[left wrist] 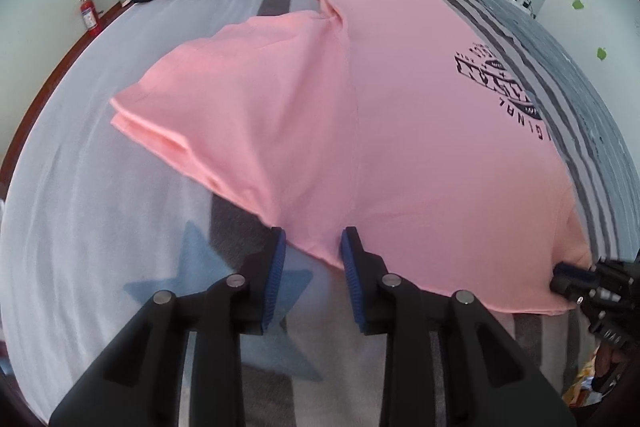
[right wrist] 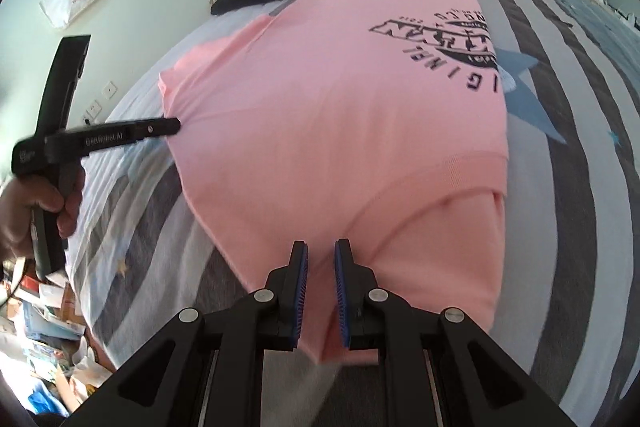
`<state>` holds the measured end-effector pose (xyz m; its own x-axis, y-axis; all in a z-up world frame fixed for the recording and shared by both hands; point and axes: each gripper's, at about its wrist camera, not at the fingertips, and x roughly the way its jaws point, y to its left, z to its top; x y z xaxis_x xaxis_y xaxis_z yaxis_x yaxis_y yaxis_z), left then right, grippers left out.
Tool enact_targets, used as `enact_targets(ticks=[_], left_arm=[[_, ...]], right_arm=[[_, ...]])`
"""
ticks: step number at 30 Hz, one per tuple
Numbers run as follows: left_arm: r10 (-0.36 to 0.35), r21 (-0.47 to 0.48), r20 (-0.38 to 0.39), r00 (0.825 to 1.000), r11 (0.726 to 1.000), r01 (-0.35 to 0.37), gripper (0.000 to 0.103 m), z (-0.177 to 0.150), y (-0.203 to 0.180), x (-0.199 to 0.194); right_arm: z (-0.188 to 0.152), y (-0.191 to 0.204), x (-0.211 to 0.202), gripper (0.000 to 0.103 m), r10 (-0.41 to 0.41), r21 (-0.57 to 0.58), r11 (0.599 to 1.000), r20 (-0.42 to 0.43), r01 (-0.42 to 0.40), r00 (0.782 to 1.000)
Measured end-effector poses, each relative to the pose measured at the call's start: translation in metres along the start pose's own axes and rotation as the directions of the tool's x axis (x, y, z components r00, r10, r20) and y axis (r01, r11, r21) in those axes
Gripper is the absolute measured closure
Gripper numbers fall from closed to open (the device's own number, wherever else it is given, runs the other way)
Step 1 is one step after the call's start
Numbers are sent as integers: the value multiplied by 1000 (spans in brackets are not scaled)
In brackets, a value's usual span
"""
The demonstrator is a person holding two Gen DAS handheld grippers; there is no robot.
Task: Fold clothes
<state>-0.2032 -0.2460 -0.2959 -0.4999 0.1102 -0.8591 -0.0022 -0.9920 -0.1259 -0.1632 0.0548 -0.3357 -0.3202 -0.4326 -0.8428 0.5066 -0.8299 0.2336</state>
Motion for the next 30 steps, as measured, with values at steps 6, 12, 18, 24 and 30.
enact_targets(ticks=[6, 12, 18, 24, 30], left_arm=[[47, -24, 96, 994, 999, -45, 77, 34, 20, -11], [143, -16, 69, 987, 990, -142, 77, 52, 57, 32], [214, -152, 52, 975, 967, -204, 77, 42, 106, 28], [227, -148, 67, 972, 965, -216, 77, 44, 114, 12], [147, -71, 143, 979, 988, -138, 77, 67, 86, 10]], right_arm=[[-6, -8, -19, 90, 7, 40, 999, -51, -5, 999], [26, -8, -25, 90, -14, 58, 998, 18, 13, 1000], [74, -24, -7, 90, -101, 77, 993, 119, 92, 988], [105, -52, 14, 90, -178, 108, 981, 144, 164, 973], [98, -73, 29, 90, -207, 152, 970, 100, 191, 973]])
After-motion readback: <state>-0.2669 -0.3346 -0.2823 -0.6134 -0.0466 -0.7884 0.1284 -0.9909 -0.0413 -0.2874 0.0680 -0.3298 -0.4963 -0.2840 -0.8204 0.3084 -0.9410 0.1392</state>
